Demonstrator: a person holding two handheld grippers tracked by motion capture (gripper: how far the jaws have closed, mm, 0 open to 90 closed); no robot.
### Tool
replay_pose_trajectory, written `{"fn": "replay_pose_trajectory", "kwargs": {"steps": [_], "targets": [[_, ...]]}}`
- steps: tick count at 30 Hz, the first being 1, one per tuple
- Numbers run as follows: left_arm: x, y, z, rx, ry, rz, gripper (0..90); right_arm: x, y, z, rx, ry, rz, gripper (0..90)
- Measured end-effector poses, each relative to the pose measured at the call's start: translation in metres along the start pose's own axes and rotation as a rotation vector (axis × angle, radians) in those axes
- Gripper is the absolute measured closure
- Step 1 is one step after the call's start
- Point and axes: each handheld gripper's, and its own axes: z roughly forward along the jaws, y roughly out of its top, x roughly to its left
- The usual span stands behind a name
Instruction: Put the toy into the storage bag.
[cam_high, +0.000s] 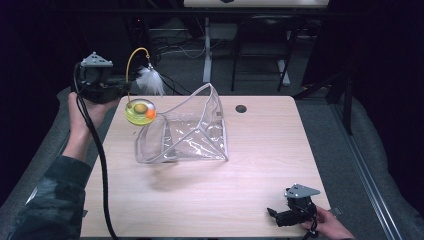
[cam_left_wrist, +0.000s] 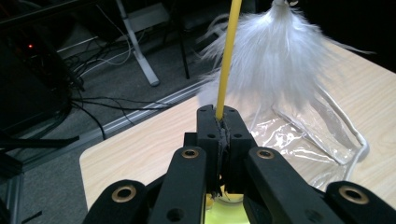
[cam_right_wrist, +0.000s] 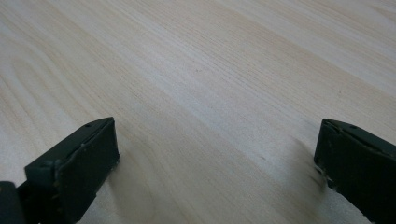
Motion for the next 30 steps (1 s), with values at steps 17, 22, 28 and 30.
{"fn": "replay_pose_trajectory", "kwargs": {"steps": [17,22,28,30], "targets": [[-0.028,0.004,0.019,0.024,-0.091,0.051,88.5,0.000,0.000,0.000,0.000,0.000,0.000,0.0],[-0.034,-0.002,0.031,0.042,-0.118,0.049,88.5,0.000,0.000,0.000,0.000,0.000,0.001,0.0],[-0.041,-0.006,0.048,0.071,-0.147,0.054,88.6,0.000,0.000,0.000,0.002,0.000,0.001,0.0],[-0.043,-0.008,0.053,0.088,-0.156,0.058,88.6,0.000,0.000,0.000,0.002,0.000,0.001,0.0]]}}
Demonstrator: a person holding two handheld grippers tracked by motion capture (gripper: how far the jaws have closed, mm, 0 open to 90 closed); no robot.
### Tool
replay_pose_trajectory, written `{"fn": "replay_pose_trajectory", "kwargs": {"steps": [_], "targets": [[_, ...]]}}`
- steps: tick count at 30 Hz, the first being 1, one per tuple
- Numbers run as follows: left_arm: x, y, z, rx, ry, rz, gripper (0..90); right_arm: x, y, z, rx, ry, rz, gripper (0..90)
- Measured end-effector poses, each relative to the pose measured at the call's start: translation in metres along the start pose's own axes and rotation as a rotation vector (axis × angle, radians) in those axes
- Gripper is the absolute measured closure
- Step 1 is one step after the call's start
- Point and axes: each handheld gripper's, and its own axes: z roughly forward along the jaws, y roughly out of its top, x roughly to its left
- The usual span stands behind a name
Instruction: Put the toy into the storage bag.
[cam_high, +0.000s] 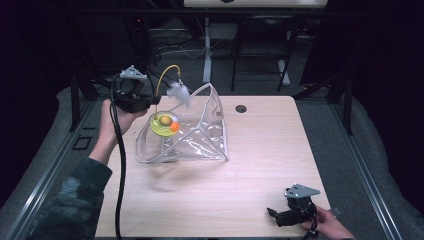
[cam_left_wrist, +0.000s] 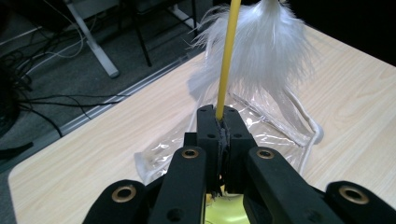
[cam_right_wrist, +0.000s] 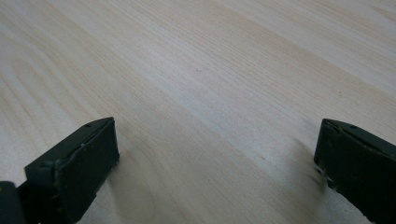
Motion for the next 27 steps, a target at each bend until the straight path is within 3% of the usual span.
{"fn": "replay_pose_trajectory", "kwargs": {"steps": [17,27], "targets": [[-0.005,-0.017,0.039,0.036,-0.052,-0.020,88.5,0.000,0.000,0.000,0.000,-0.005,-0.006,0.0],[-0.010,-0.025,0.059,0.090,-0.062,-0.024,88.5,0.000,0.000,0.000,0.003,-0.005,-0.008,0.0]]}}
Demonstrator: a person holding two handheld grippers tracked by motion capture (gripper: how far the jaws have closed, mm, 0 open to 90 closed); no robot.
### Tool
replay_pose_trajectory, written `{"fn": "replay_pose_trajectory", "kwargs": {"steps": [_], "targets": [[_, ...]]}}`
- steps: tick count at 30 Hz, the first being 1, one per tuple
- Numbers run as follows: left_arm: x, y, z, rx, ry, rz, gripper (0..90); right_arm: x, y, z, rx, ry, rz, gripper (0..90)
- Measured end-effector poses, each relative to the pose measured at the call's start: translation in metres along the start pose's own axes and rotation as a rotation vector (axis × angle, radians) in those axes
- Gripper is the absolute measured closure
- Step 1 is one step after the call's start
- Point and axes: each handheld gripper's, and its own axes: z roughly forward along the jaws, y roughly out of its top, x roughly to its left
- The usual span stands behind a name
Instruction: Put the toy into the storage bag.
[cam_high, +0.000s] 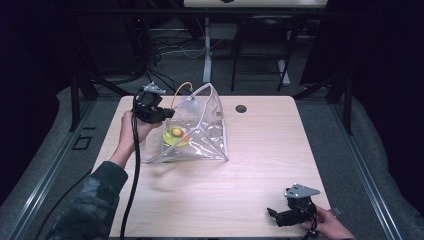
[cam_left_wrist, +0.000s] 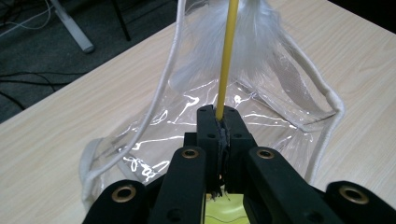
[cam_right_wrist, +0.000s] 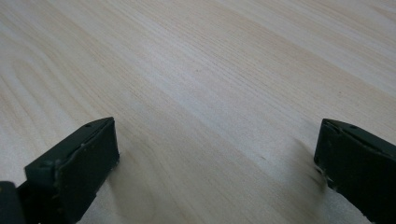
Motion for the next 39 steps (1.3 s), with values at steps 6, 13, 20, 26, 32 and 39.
{"fn": "replay_pose_trajectory", "kwargs": {"steps": [6,13,20,26,32,39], "targets": [[0.001,-0.005,0.013,0.024,-0.011,-0.013,88.5,0.000,0.000,0.001,-0.005,0.004,0.004,0.0],[0.003,-0.011,0.025,0.063,0.003,-0.020,88.5,0.000,0.000,0.000,-0.004,0.005,0.005,0.0],[0.004,-0.019,0.040,0.085,0.013,-0.032,88.4,0.000,0.000,0.001,-0.006,0.005,0.007,0.0],[0.007,-0.023,0.045,0.092,0.024,-0.049,88.3,0.000,0.000,0.001,-0.008,0.004,0.006,0.0],[0.008,-0.025,0.050,0.096,0.025,-0.069,88.2,0.000,0.000,0.001,-0.007,0.005,0.006,0.0],[0.007,-0.027,0.057,0.124,0.013,-0.086,87.6,0.000,0.000,0.001,-0.006,0.005,0.006,0.0]]}}
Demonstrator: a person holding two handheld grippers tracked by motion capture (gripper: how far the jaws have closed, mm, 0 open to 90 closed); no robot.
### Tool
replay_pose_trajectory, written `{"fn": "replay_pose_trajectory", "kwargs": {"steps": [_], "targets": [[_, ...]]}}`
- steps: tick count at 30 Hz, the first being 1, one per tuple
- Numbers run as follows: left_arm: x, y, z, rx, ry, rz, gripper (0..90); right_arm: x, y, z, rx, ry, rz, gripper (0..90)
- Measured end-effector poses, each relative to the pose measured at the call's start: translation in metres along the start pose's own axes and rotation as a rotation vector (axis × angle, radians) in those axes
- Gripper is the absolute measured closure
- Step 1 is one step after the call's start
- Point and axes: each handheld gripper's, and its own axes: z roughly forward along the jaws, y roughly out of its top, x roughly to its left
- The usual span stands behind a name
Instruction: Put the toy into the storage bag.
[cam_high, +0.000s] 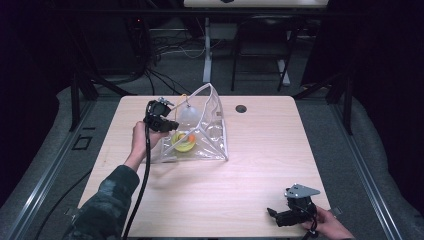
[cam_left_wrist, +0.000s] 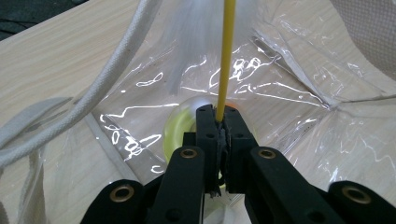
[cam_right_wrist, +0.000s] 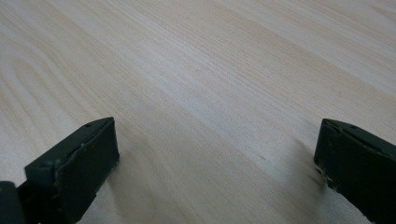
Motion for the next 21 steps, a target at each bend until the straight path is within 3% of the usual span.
{"fn": "replay_pose_trajectory", "kwargs": {"steps": [4,5,10,14,21], "targets": [[-0.001,0.000,-0.001,-0.001,-0.006,-0.004,87.1,0.000,0.000,0.000,0.000,0.000,0.000,0.0],[0.000,0.000,-0.003,-0.007,-0.023,-0.007,83.4,0.000,0.000,0.000,0.000,0.000,0.000,0.0],[0.000,0.000,-0.011,-0.011,-0.020,-0.014,69.9,0.000,0.000,0.000,0.001,0.000,0.000,0.0],[0.000,0.000,-0.023,-0.023,-0.017,-0.024,51.9,0.000,0.000,0.000,0.000,0.000,0.000,0.0],[-0.002,0.001,-0.048,-0.052,-0.014,-0.004,37.2,0.000,0.000,0.000,0.000,0.000,0.000,0.0]]}}
